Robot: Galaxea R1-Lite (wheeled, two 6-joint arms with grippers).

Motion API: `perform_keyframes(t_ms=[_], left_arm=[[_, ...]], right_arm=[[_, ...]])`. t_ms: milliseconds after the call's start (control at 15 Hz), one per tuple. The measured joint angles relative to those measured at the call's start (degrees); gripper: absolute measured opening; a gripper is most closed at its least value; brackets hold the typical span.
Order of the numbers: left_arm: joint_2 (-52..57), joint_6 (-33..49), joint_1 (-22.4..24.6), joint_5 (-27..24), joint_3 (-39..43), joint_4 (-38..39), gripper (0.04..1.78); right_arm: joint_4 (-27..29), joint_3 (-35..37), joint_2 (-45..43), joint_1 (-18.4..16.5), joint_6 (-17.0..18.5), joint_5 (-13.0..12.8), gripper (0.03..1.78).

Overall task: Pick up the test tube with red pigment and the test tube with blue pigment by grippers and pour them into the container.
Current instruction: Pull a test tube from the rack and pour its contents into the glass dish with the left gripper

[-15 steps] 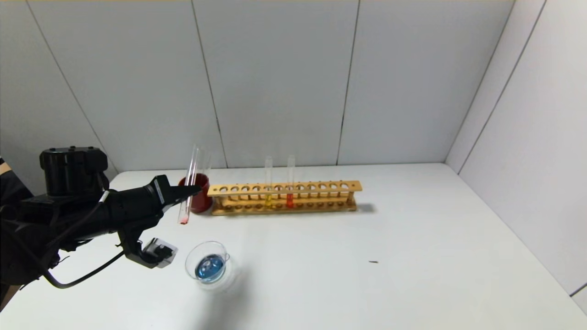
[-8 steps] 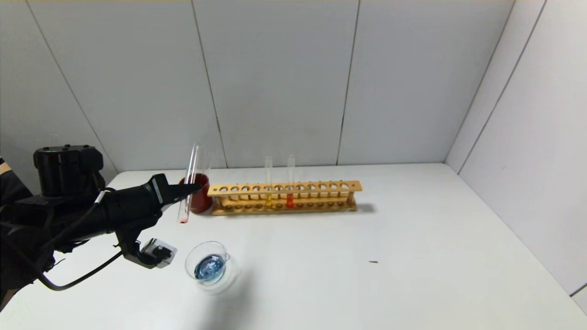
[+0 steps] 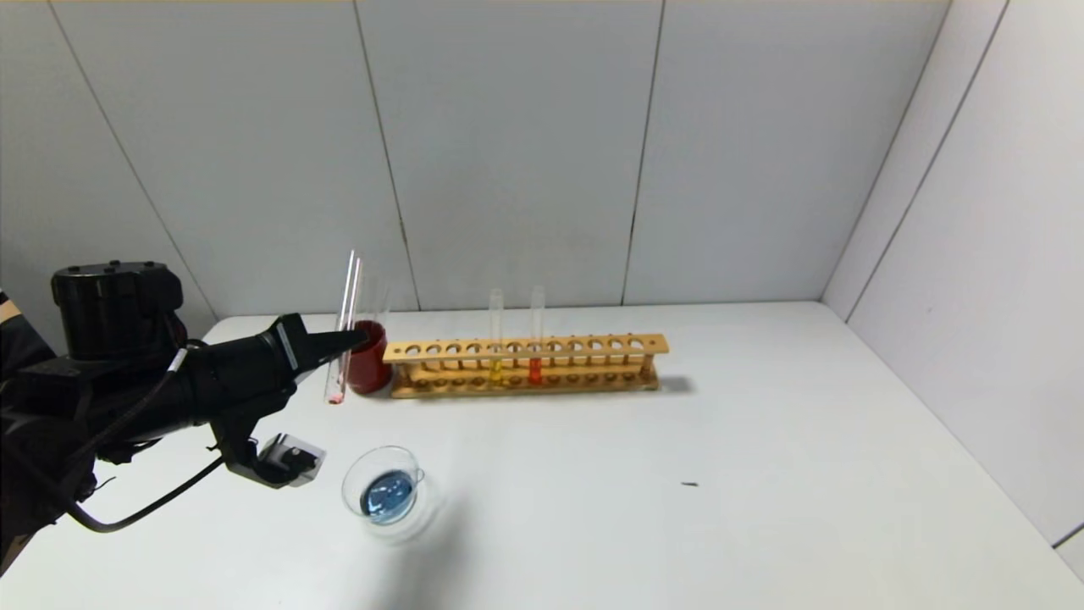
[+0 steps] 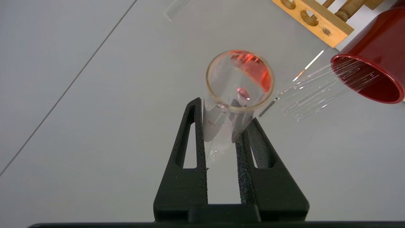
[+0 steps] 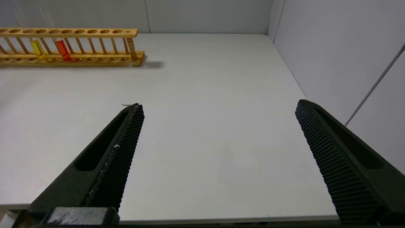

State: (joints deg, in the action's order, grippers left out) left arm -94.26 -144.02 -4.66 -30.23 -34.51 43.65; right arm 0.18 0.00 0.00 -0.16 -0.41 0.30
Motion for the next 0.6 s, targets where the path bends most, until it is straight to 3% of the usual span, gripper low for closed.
perform_keyframes(t_ms=[333, 600], left_arm=[[0.0, 2.6, 0.1, 0.5, 1.3, -0.9, 0.31], [-0.6, 17.7, 0.1, 5.2, 3.9, 2.1, 0.31]], right_arm=[[0.0, 0.0, 0.0, 0.0, 0.0, 0.0, 1.75], [0.0, 0.0, 0.0, 0.0, 0.0, 0.0, 1.75]])
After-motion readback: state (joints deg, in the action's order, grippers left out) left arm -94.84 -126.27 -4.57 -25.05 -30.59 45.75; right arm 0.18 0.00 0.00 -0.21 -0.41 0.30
